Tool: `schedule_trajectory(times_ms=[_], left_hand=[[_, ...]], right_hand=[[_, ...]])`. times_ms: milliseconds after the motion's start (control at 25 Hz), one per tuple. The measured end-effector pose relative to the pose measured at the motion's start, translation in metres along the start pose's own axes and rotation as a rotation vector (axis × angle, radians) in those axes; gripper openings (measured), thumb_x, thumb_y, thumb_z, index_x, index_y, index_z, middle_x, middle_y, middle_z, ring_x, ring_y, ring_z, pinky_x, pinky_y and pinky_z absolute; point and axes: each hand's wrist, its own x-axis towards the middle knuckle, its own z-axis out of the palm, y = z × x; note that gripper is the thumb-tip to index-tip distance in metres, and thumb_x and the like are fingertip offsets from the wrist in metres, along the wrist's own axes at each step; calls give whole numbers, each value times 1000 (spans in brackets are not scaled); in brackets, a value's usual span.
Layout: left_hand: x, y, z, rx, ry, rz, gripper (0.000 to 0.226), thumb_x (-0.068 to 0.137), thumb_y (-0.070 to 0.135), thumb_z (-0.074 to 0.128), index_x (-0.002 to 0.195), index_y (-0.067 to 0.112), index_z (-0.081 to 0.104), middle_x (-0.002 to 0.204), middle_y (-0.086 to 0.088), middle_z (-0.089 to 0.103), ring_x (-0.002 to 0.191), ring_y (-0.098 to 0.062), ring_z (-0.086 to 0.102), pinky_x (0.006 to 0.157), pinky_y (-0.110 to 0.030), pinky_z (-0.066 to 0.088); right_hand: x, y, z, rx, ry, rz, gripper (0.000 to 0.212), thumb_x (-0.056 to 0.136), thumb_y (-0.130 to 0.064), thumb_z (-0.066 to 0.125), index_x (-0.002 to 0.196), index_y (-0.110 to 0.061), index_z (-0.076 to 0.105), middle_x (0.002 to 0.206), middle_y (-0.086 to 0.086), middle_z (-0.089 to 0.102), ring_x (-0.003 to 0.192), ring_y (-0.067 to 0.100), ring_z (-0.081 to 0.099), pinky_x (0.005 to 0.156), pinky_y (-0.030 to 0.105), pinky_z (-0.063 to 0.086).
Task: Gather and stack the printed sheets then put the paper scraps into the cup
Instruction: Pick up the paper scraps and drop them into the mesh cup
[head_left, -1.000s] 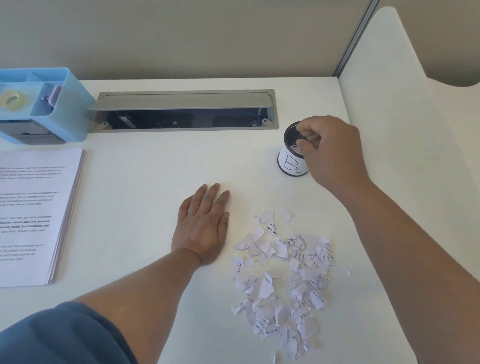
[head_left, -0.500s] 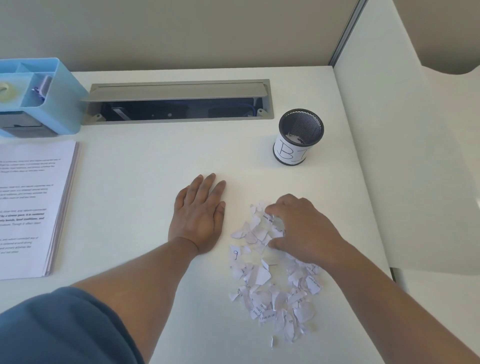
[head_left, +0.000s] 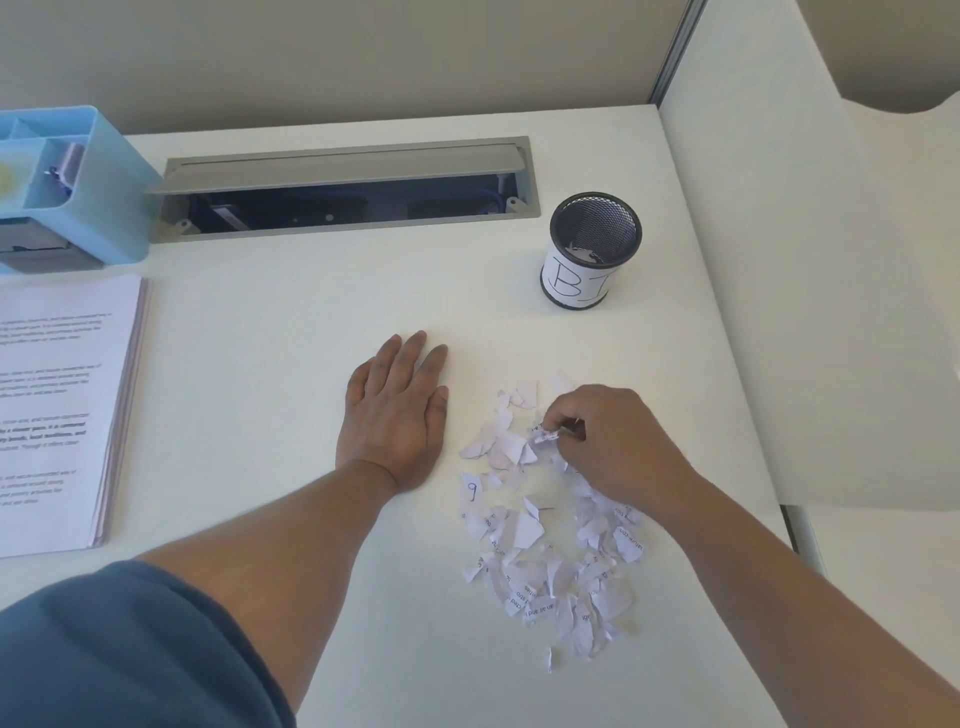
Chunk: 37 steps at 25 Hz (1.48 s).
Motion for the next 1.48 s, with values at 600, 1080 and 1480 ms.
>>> schedule_trajectory(times_ms=[600, 1080, 1480], left_hand=[[1, -3, 3, -5, 21, 13, 59, 104, 44, 14, 160, 30, 29, 171, 5, 18, 158, -21, 8, 125, -38, 3], [0, -3, 3, 9, 17, 14, 59, 105, 44, 14, 160, 31, 28, 171, 5, 17, 158, -21, 7, 124, -35, 0], [0, -3, 4, 4, 28, 12, 58, 105, 44, 16, 160, 30, 31, 171, 4, 20, 158, -21, 10, 124, -38, 5]], right_hand=[[95, -28, -123, 51, 519, -54, 19, 87, -4, 63, 89, -19, 76, 79, -2, 68, 73, 20, 62, 59, 19, 43], [98, -20, -95, -112, 608, -224, 28, 91, -2, 56, 111, -10, 74, 108, 10, 72, 98, 33, 66, 85, 45, 54], [50, 41, -30, -83, 821, -378, 26, 88, 5, 64, 111, -3, 74, 120, 12, 68, 115, 32, 58, 108, 18, 34]])
